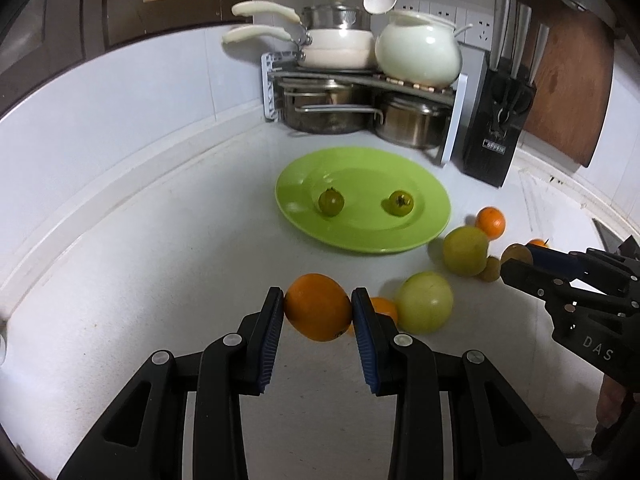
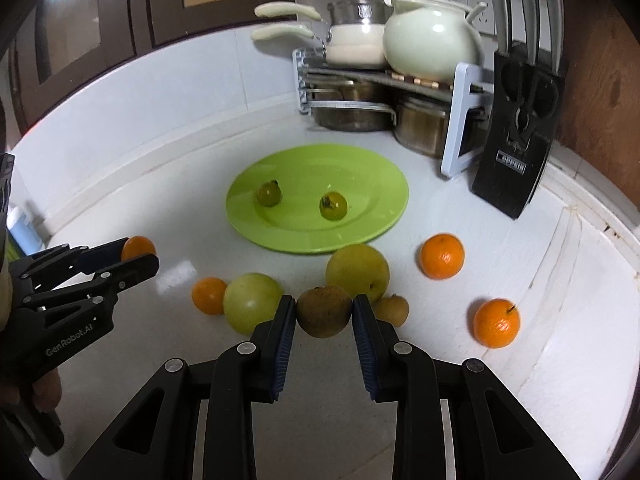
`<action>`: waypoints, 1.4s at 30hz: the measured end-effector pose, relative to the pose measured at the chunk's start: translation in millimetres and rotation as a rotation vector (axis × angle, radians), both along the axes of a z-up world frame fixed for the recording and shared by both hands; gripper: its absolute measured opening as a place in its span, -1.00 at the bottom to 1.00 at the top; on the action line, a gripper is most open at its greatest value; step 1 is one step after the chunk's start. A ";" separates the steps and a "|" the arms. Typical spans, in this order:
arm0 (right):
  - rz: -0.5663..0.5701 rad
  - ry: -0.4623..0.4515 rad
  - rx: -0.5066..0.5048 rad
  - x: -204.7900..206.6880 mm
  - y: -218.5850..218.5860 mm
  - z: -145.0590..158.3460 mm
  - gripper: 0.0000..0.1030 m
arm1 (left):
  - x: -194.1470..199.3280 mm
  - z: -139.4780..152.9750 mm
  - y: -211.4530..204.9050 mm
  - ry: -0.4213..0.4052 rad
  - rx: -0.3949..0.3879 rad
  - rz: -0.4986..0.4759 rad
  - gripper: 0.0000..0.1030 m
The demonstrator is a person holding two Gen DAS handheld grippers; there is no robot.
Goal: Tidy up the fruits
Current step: 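Carry both fruits over the green plate and open both tools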
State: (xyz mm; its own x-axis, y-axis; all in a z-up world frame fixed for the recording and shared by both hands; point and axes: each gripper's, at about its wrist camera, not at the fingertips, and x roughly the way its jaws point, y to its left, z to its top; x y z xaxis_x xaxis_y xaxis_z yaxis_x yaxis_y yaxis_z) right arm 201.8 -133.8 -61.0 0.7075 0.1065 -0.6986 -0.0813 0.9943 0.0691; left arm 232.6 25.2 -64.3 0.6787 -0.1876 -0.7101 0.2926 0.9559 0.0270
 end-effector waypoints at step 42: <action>0.135 -0.125 0.036 109.1 -29.1 79.5 -0.41 | 92.8 68.6 -56.0 -0.163 -0.024 -0.076 -0.33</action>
